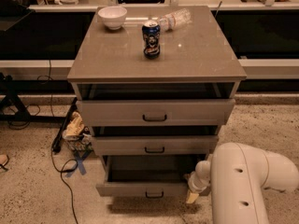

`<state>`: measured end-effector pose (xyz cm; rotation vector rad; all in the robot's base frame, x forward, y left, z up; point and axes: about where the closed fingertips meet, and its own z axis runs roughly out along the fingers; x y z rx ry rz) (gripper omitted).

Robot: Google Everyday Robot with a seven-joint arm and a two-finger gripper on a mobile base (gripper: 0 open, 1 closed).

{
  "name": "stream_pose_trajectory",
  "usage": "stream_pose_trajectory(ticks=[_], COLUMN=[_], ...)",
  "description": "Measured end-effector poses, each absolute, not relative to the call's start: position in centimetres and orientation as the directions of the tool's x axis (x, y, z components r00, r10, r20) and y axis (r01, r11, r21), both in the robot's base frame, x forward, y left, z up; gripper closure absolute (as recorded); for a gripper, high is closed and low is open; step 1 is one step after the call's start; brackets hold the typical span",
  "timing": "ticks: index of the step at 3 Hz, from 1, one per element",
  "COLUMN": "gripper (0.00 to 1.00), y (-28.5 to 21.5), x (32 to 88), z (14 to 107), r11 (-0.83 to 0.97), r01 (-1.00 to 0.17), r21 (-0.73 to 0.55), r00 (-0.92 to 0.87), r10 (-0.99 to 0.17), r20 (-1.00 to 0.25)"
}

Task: Open bottom drawer

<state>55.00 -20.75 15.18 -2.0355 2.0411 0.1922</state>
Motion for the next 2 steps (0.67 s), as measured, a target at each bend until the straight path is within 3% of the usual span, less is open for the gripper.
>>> stream_pose_trajectory(ticks=[2], gripper=[0.73], y=[-22.0], x=[51.9], z=[16.2], r11=[0.073], r01=[-0.996], r21=[-0.060], r00=[-0.056], r10=[-0.968], r20=[-0.247])
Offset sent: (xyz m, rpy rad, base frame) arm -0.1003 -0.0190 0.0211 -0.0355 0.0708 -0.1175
